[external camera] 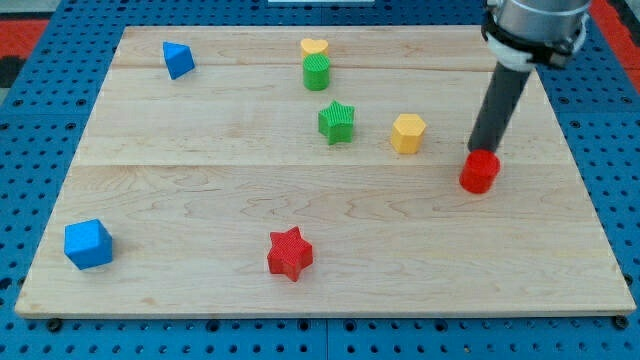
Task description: Place the green star at the bottom left side of the yellow hexagon
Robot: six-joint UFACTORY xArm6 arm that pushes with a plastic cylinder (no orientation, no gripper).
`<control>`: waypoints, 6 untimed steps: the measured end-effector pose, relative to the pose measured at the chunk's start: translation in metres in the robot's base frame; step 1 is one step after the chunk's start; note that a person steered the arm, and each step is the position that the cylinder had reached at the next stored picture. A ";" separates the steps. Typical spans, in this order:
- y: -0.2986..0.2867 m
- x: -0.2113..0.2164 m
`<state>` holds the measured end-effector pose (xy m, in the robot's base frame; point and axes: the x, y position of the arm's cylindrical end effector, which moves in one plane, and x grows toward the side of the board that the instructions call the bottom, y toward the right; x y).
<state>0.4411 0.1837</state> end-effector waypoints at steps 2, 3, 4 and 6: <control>-0.072 0.034; -0.164 0.011; -0.202 -0.035; -0.211 -0.079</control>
